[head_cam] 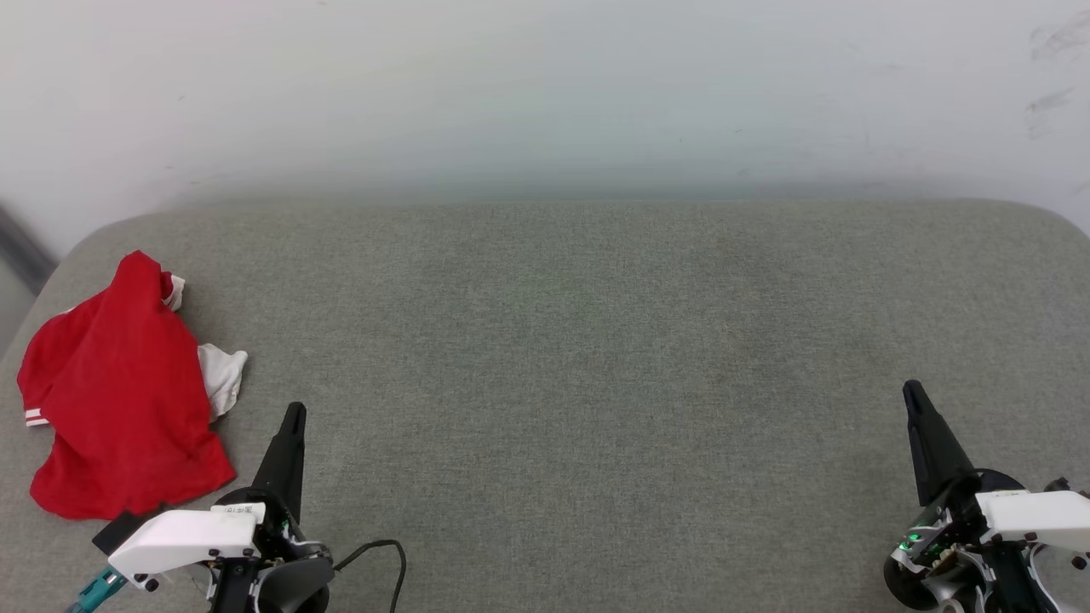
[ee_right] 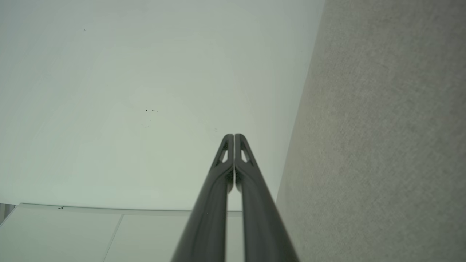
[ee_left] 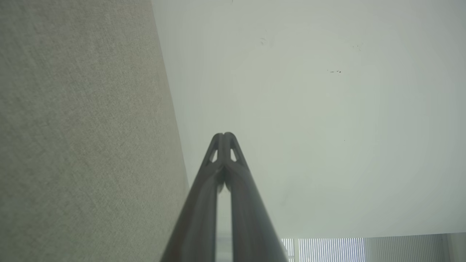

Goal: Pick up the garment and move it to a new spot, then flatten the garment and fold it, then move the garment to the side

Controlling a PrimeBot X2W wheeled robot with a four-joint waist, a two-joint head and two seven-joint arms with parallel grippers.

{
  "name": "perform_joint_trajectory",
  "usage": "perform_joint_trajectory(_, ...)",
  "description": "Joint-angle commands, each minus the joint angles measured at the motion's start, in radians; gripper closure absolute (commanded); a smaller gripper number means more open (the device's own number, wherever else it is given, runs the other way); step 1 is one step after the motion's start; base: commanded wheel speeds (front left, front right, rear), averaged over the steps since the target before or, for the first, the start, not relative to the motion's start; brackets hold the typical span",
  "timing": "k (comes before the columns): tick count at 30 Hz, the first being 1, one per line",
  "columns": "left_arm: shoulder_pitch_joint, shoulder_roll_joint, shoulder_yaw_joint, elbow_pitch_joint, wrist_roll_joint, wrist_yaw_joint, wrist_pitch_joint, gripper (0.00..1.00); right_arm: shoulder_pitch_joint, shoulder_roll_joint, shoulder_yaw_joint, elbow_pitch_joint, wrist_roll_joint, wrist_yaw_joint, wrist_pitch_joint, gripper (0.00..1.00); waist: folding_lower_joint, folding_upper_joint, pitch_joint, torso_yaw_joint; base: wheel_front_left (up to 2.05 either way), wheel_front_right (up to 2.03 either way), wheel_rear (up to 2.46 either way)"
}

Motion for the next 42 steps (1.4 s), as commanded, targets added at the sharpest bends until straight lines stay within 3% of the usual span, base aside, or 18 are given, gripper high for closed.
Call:
perform_joint_trajectory(1,-0.008,-0.001,0.001,-0.001,0.002,-0.003,0.001,1.00,-0.013,0.004,0.001,0.000,0.003,0.000,-0.001,1.00,0.0000,0.0000,0.000,0.000,0.00,0.00,0.00)
perform_joint_trajectory(38,-0.008,-0.001,0.001,-0.001,0.002,-0.003,0.001,1.00,-0.013,0.004,0.001,0.000,0.003,0.000,0.000,1.00,0.0000,0.0000,0.000,0.000,0.00,0.00,0.00)
perform_joint_trajectory(39,0.000,0.000,0.000,0.000,0.000,0.000,0.000,0.00,0.000,0.000,0.000,0.000,0.000,0.000,0.000,0.00,0.0000,0.0000,0.000,0.000,0.00,0.00,0.00)
perform_joint_trajectory(42,0.004,-0.001,-0.009,0.008,0.001,0.000,-0.005,0.00,0.008,0.000,0.001,0.005,-0.005,0.000,-0.005,0.00,0.0000,0.0000,0.000,0.000,0.00,0.00,0.00)
